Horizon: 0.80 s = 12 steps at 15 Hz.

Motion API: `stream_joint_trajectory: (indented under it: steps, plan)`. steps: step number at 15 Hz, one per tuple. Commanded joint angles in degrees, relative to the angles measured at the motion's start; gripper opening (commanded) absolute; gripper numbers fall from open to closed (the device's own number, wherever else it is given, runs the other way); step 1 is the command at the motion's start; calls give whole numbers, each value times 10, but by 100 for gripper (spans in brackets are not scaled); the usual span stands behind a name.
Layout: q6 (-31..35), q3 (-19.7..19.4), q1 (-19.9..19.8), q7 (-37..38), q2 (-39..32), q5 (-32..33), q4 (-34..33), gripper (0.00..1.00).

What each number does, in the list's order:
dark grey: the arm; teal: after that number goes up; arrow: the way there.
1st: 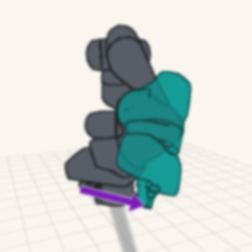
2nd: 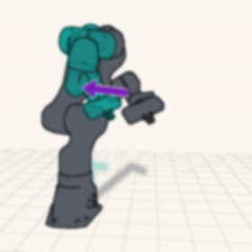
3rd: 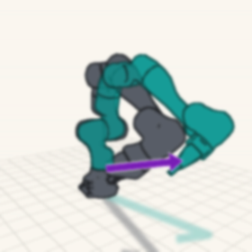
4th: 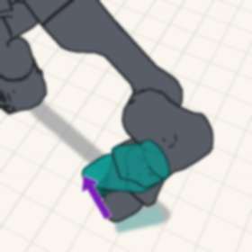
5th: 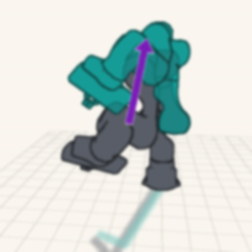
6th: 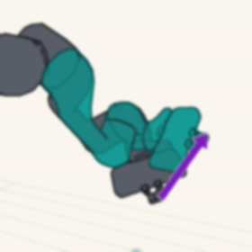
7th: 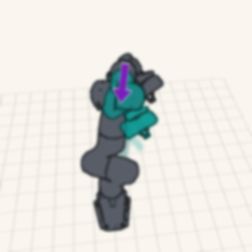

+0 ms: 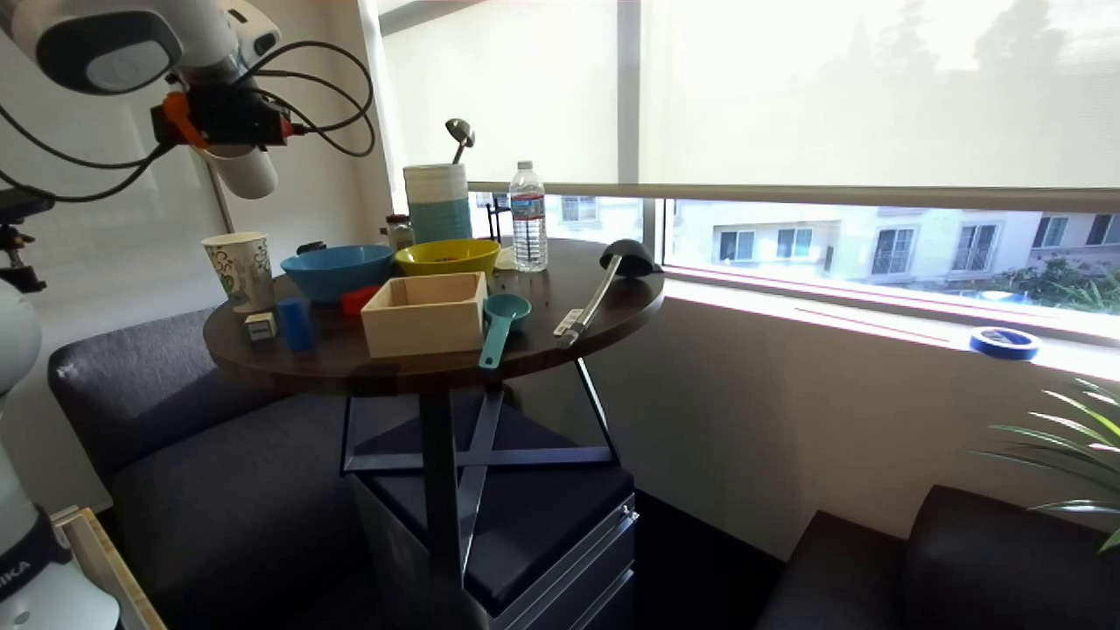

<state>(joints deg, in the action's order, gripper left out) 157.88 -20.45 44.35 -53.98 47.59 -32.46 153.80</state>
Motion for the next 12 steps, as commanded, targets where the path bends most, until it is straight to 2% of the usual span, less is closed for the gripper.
stream_joint_trajectory:
  steps: [1, 2, 3, 4, 5, 8, 9, 12]
  plan:
    - [71, -52, 76, -54, 60, -20, 40, 1]
    - [86, -71, 96, -64, 75, -12, 48, 1]
    - [83, -78, 98, -49, 77, 1, 48, 1]
    - [71, -66, 83, -19, 43, 25, 32, 5]
    - [71, -69, 85, -42, 47, -2, 35, 5]
    - [71, -78, 91, -46, 61, -2, 39, 5]
    - [71, -78, 91, -46, 62, -2, 39, 1]
    - [84, -135, 144, -96, 89, -32, 39, 1]
